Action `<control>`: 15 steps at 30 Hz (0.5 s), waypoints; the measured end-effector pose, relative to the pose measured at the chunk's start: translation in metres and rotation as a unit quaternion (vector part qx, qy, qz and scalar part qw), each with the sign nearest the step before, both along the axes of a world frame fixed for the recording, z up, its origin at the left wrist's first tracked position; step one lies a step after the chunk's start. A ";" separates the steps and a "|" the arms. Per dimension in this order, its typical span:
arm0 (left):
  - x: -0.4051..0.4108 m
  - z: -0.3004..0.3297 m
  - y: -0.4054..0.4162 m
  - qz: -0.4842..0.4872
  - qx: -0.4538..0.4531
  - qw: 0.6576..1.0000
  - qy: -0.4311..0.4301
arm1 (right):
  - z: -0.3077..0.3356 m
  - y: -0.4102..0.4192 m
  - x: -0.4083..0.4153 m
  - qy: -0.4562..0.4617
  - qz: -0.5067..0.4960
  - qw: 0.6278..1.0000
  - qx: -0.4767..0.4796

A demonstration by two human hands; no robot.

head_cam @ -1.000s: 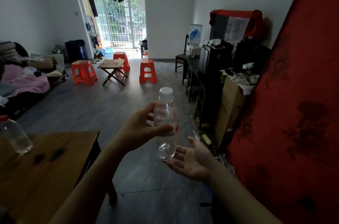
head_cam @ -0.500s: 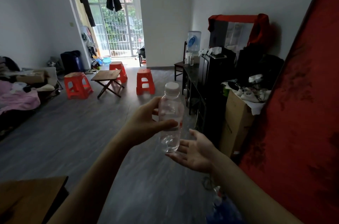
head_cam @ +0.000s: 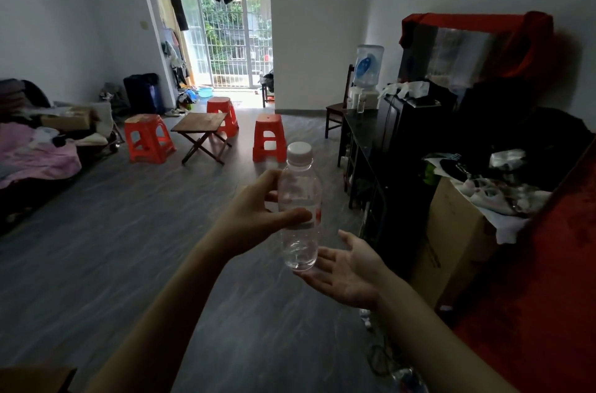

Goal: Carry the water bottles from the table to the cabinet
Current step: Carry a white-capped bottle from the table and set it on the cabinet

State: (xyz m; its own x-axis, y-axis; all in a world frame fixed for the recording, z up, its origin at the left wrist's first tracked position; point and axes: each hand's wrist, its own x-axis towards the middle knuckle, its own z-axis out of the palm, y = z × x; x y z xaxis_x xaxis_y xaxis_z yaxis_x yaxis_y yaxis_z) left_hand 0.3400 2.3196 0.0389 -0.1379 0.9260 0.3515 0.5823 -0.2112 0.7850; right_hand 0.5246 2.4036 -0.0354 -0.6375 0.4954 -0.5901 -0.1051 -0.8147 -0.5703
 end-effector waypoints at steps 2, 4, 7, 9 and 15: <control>-0.021 0.002 0.029 0.001 0.008 1.000 -0.002 | 0.000 0.030 -0.023 0.001 0.001 1.000 0.006; -0.043 0.004 0.060 0.001 0.012 1.000 -0.003 | 0.002 0.062 -0.047 -0.002 0.005 1.000 0.018; -0.079 0.008 0.109 0.002 0.015 1.000 -0.005 | 0.007 0.113 -0.085 -0.009 0.002 1.000 0.029; -0.101 0.010 0.140 0.003 0.015 1.000 -0.006 | 0.010 0.143 -0.107 -0.013 0.000 0.999 0.034; -0.149 0.008 0.221 -0.006 -0.003 1.000 -0.005 | 0.000 0.215 -0.148 -0.007 -0.007 1.000 0.023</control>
State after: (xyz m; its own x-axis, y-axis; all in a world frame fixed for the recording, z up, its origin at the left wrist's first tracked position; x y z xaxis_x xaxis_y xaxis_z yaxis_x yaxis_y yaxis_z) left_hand 0.1909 2.5401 0.0465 -0.1299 0.9295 0.3452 0.5722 -0.2141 0.7917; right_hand 0.3771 2.6184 -0.0351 -0.6231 0.5309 -0.5744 -0.1077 -0.7856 -0.6093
